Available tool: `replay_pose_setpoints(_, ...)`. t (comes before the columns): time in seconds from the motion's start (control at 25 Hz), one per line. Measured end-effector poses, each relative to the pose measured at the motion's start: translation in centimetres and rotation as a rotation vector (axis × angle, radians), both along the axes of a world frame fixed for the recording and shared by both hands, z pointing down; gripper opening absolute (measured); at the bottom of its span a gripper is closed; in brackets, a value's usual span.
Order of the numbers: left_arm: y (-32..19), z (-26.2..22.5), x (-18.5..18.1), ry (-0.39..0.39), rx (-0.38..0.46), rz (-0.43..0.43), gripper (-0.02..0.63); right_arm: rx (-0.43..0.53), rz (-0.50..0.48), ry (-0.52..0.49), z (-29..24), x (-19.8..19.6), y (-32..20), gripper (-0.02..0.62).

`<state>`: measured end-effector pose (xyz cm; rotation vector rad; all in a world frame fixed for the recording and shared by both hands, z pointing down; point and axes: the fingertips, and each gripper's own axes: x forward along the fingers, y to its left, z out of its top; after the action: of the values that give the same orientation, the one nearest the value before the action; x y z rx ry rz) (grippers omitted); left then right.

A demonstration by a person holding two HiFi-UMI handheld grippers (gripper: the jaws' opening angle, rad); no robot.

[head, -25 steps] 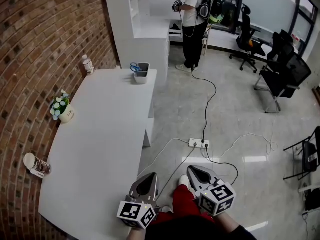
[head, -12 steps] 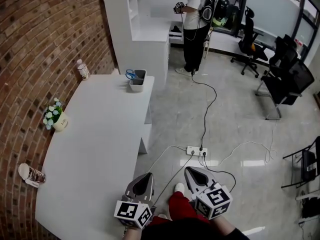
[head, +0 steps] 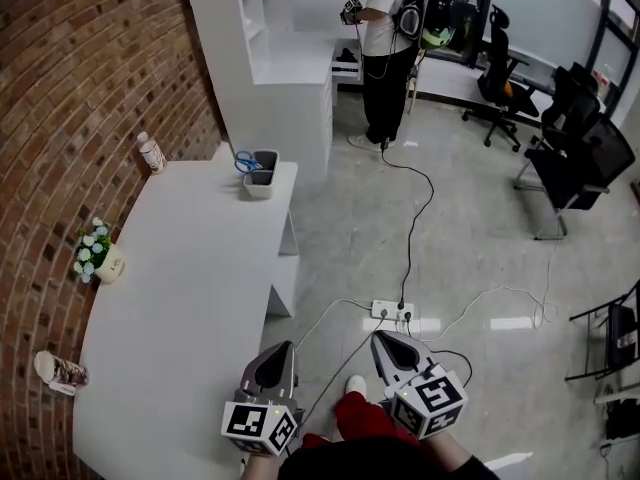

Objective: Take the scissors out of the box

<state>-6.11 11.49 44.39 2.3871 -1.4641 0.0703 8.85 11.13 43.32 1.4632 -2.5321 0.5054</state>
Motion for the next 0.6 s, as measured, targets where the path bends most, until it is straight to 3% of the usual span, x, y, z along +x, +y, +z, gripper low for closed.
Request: replay_pose_setpoints(0.6, -8.2, -0.5, 2.8, -0.051, 0.011, -0.095, 0.003, -0.001, -0.004, -0.032, -0.1, 6.2, -7.2, 0.009)
